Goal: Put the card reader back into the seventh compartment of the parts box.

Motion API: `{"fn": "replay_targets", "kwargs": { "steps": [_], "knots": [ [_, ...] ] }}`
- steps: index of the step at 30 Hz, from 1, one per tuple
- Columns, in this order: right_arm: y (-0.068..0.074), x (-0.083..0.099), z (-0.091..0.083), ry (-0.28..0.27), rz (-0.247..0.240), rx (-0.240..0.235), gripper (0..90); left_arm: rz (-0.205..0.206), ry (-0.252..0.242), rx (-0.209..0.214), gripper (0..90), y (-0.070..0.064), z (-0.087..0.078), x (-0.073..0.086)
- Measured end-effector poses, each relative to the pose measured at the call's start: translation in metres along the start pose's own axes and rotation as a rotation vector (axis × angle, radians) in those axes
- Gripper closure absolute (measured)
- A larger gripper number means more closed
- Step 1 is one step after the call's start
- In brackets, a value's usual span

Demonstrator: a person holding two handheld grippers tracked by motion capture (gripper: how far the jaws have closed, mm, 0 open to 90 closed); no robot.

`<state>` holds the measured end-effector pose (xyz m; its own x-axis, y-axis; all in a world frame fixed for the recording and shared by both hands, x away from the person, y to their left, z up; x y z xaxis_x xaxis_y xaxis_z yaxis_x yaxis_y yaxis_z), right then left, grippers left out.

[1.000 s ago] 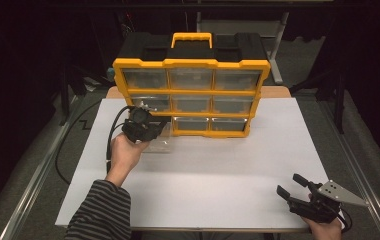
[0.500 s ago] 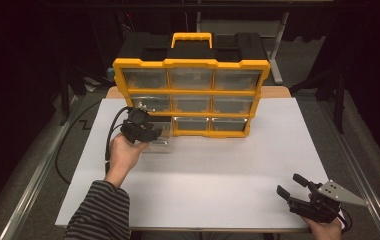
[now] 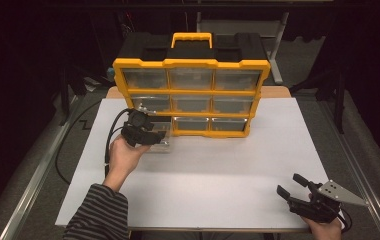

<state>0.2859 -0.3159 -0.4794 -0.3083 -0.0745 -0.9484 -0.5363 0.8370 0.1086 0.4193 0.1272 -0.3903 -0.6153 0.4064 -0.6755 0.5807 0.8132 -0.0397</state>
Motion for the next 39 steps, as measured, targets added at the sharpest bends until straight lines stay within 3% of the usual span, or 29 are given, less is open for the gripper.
{"fn": "replay_targets", "kwargs": {
  "steps": [26,39],
  "knots": [
    [0.0,0.0,0.0,-0.003,0.0,0.001,23.6,0.067,-0.034,0.074,43.3,-0.04,-0.004,0.007],
    [0.0,0.0,0.0,-0.005,0.001,0.001,23.6,0.092,-0.046,0.107,42.4,-0.059,-0.004,0.023]
  ]
}}
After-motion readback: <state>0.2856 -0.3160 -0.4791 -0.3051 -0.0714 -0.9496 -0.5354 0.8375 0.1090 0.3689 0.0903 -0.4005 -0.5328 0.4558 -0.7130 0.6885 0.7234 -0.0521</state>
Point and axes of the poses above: each handheld gripper's, and its own axes: z roughly forward along the jaws, x roughly out of its underside, y roughly to its left, the point moved 5 cm from there along z, roughly forward along the jaws, and after that the axes turned 3 degrees about -y, right-handed, at the moved point
